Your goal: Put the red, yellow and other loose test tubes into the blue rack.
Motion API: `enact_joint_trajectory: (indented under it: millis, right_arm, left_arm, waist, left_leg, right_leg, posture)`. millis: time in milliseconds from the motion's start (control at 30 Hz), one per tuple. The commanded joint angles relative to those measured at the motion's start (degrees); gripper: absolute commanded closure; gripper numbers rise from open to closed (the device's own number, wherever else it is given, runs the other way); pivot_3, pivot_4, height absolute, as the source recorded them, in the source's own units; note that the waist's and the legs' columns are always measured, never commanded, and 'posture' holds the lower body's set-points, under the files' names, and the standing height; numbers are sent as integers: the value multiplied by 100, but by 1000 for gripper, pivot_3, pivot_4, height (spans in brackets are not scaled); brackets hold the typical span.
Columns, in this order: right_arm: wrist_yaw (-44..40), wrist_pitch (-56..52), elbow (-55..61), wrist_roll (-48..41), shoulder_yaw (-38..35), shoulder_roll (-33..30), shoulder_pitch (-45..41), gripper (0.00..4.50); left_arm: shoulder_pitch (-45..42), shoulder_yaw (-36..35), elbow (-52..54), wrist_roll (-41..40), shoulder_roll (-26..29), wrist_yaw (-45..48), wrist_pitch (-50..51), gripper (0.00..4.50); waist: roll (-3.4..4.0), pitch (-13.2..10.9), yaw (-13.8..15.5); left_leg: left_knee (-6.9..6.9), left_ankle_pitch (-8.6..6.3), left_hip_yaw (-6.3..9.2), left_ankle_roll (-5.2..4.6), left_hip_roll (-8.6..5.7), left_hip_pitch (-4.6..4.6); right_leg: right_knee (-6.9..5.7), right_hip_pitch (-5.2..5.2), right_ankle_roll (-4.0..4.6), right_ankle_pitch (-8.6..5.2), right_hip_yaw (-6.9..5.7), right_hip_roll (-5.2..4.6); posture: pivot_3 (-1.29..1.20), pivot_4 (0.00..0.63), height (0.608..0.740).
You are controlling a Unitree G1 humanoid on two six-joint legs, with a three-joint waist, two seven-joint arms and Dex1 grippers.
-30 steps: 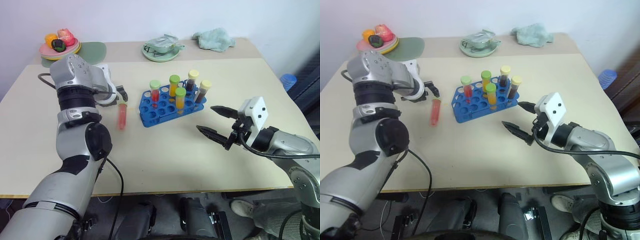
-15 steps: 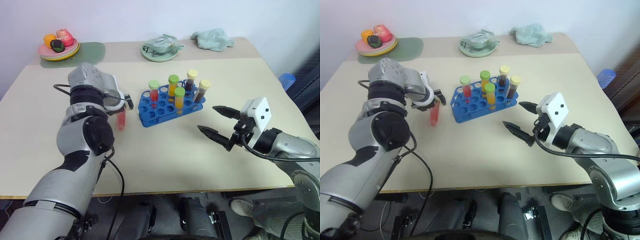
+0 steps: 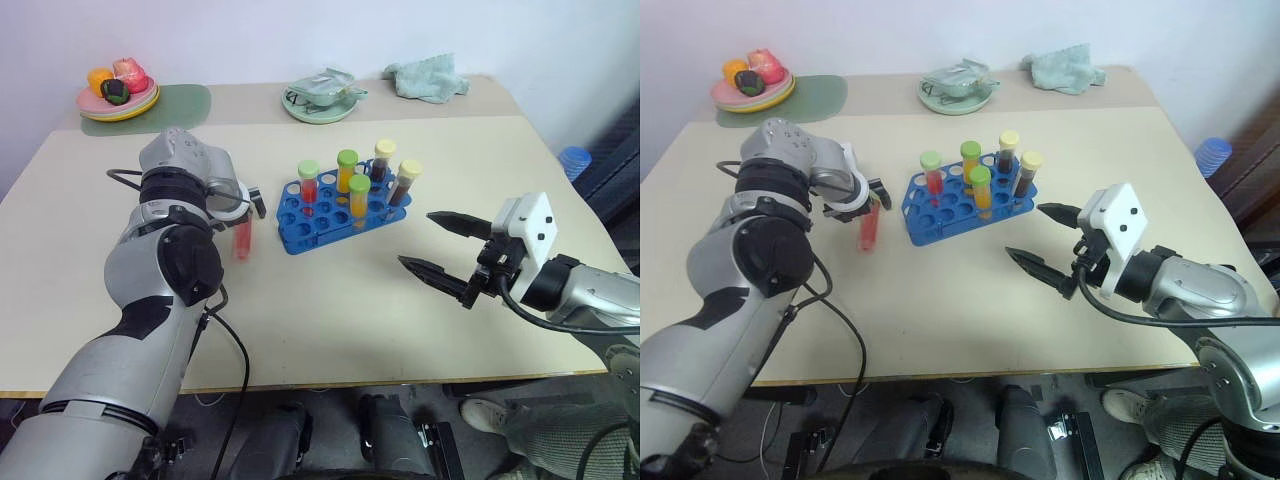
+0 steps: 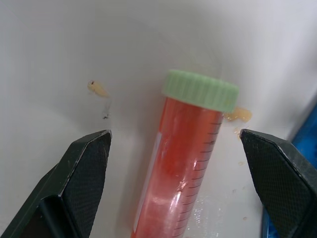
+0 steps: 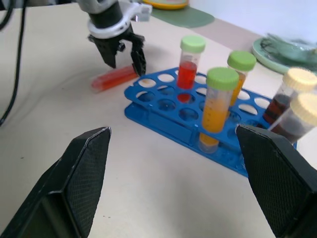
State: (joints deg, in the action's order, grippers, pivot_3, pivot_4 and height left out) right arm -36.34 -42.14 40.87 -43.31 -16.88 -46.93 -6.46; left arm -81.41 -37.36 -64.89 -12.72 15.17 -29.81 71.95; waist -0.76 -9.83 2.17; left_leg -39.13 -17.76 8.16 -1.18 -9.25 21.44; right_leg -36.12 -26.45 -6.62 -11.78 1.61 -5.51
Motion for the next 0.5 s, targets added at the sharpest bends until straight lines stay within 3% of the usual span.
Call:
enact_joint_trajectory:
  millis: [33,100,200,333,367,500]
  right_arm:
    - [-112,58,164,-127,-186,-109,57,370]
    - [-159,126,154,-88,-202,-120,136,370]
    - [-219,233,167,-24,-227,-94,277,370]
    - [-291,385,160,38,-264,-71,459,370]
    - [-308,417,149,50,-273,-73,492,370]
    - [-349,500,107,68,-289,-88,546,370]
  left_arm:
    - [-214,-2,-33,-108,106,-89,-56,250]
    - [-202,1,-73,-152,106,-115,-78,250]
    - [-163,-24,-131,-181,99,-201,-93,1465]
    - [-93,48,-152,-189,106,-221,-148,3488]
    - [-90,67,-153,-196,112,-215,-149,3758]
    - [-99,155,-51,-231,151,-68,-33,3774]
  waist:
    - [0,0,0]
    - [0,0,1]
    - [-1,1,2]
    - [-1,1,0]
    - [-1,1,0]
    - [-1,1,-2]
  left_leg:
    - [0,0,0,0,0,0]
    - [0,0,0,0,0,0]
    - [0,0,-1,0,0,0]
    - [0,0,-1,0,0,0]
    - [0,0,-1,0,0,0]
    - [0,0,-2,0,0,0]
  right_leg:
    - [-1,0,0,0,0,0]
    - [0,0,0,0,0,0]
    - [0,0,0,0,0,0]
    - [-1,0,0,0,0,0]
    - [-1,0,0,0,0,0]
    - [-1,0,0,0,0,0]
  posture:
    - [0,150,740]
    - [0,150,740]
    - [0,150,740]
    - [0,150,740]
    - [0,150,740]
    - [0,150,740]
